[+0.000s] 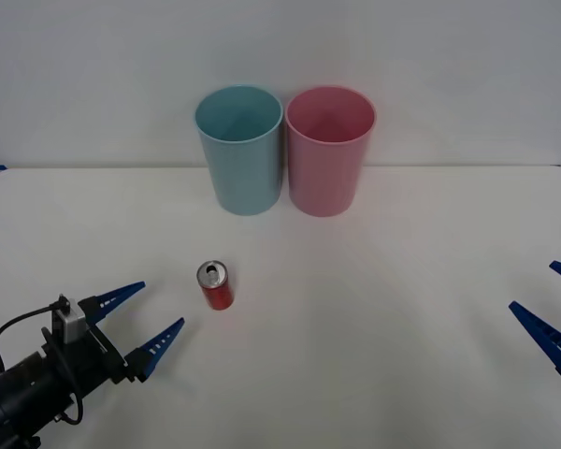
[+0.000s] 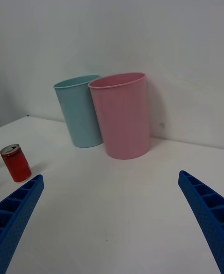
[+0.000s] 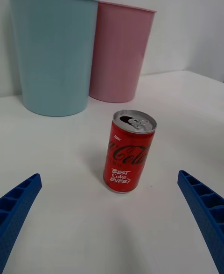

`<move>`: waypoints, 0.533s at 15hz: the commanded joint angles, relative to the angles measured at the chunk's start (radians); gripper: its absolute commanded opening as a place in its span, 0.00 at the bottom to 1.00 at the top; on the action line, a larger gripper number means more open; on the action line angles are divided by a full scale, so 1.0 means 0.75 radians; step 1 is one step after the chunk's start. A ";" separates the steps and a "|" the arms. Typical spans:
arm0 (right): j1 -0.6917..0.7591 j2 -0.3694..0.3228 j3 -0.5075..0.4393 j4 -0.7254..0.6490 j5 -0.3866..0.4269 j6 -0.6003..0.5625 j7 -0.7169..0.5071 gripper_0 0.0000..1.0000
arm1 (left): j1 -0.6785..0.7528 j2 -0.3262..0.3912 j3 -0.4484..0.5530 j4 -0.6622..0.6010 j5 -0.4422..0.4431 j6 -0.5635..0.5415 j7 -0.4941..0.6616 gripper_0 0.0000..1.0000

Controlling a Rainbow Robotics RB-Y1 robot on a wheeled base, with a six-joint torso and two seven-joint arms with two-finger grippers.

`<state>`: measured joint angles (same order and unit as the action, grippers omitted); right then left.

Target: Grasp the object on the table and drop it into the matching bin: aluminum can to the light blue bin, PET bottle to the pink bin.

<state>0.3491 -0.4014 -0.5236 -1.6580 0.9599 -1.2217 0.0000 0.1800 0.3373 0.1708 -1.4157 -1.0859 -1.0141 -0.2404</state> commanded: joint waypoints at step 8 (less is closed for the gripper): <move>0.000 0.000 0.000 0.000 0.000 0.000 0.000 1.00 | -0.099 -0.151 -0.056 0.090 -0.137 0.117 -0.191 1.00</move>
<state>0.3491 -0.4014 -0.5236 -1.6580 0.9599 -1.2217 0.0000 0.1127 0.2256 0.1418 -1.3583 -1.1972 -0.9398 -0.3707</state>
